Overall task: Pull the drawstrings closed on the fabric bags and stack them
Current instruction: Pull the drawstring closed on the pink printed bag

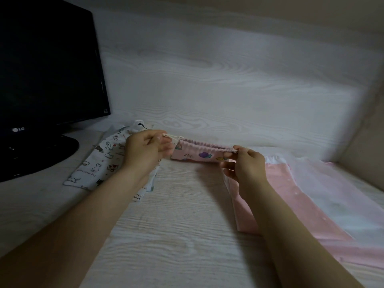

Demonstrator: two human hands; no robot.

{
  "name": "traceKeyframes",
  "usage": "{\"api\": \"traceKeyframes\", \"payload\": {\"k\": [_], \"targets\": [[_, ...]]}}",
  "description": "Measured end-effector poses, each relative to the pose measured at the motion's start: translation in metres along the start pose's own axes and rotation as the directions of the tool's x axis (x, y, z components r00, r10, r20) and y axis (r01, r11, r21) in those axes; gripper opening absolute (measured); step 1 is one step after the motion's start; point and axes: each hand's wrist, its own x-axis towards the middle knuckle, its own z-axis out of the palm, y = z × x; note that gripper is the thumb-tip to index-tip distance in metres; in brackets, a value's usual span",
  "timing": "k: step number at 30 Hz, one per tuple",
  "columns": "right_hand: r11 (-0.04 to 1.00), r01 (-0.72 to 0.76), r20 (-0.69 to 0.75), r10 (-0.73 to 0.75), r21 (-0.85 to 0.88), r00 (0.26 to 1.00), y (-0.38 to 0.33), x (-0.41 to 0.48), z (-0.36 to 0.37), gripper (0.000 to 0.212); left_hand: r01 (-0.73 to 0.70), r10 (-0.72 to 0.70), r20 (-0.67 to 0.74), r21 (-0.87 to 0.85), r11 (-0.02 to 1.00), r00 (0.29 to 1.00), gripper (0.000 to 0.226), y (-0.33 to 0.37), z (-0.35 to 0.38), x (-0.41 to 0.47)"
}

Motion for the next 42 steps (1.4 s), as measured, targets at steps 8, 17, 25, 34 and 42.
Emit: {"api": "traceKeyframes", "payload": {"k": [8,17,25,34,42], "targets": [[0.997,-0.015,0.015,0.014,0.080,1.000,0.002,0.002,0.002,0.037,0.355,-0.320,0.157,-0.483,0.800,0.934,0.018,0.013,0.005,0.004],[0.930,-0.014,-0.092,0.052,0.367,0.994,-0.003,0.002,0.003,0.034,0.351,-0.437,0.064,-0.704,0.618,0.897,0.034,0.015,0.004,0.010],[0.830,-0.034,-0.142,0.136,0.556,0.980,0.000,0.006,0.000,0.047,0.182,-0.256,-0.194,-0.333,0.925,0.947,0.035,0.004,0.003,0.019],[0.549,0.659,0.242,-0.644,-0.514,0.726,0.021,0.008,0.006,0.021,-0.596,0.481,0.376,0.643,0.480,0.792,0.021,-0.022,0.008,-0.005],[0.108,0.567,0.509,-0.327,-0.817,0.796,0.024,0.007,0.014,0.036,-0.673,0.493,0.507,0.696,0.250,0.707,0.014,-0.020,0.006,0.003]]}}
